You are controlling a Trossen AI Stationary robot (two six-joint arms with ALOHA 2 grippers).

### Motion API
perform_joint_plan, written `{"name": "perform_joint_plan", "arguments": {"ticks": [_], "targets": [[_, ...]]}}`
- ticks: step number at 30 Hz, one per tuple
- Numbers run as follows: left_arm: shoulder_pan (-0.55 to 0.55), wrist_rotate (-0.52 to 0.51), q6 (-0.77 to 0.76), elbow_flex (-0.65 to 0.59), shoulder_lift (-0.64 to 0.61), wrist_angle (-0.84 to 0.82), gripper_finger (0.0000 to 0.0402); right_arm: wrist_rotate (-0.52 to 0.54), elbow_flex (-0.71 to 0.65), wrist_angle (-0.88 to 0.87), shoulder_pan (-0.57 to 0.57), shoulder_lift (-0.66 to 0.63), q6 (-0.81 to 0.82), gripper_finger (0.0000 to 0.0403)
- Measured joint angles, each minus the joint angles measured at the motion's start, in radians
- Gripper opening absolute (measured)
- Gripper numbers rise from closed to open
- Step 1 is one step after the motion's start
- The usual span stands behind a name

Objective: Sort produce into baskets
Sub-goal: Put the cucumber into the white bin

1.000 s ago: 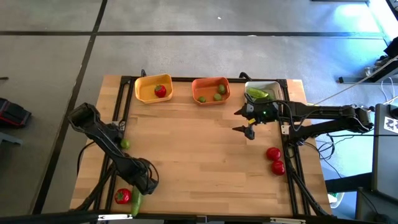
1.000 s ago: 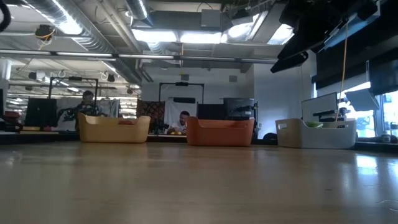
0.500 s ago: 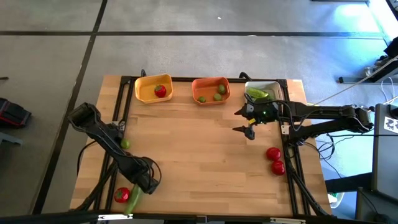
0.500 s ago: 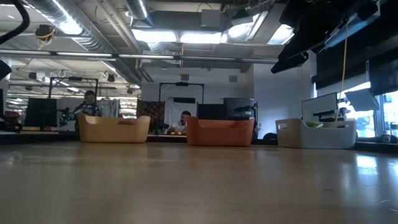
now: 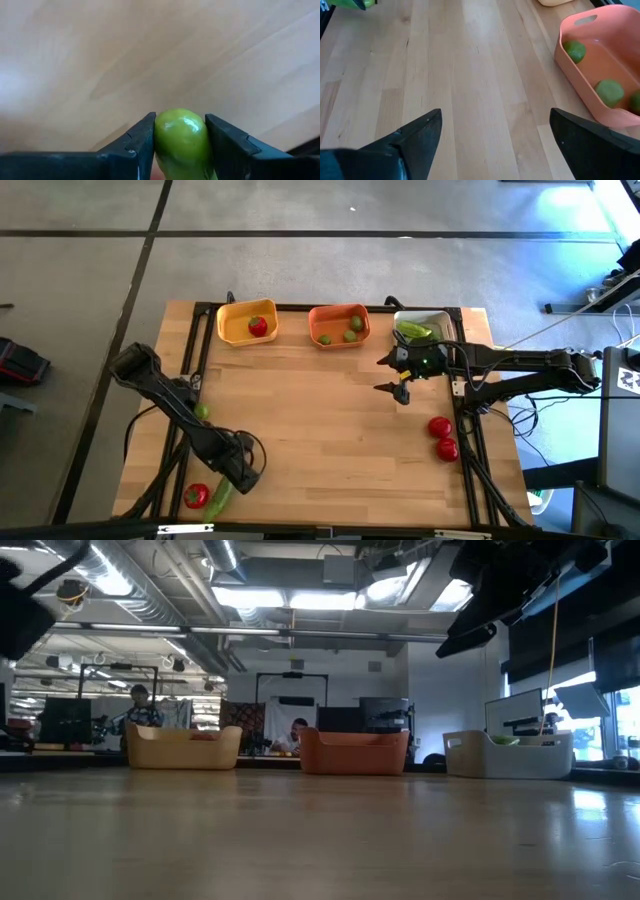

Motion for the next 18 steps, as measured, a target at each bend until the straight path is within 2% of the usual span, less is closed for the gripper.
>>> {"name": "perform_joint_plan", "arguments": {"ticks": [13,18], "targets": [[0.096,-0.283,0.231,0.009,-0.162,-0.014,0.0154,0.0,0.0,0.0,0.0,0.0,0.0,0.0358],[0.147,-0.361,0.333,0.009,-0.213,-0.007,0.0154,0.0,0.0,0.001,0.0,0.0,0.0,0.0358]]}}
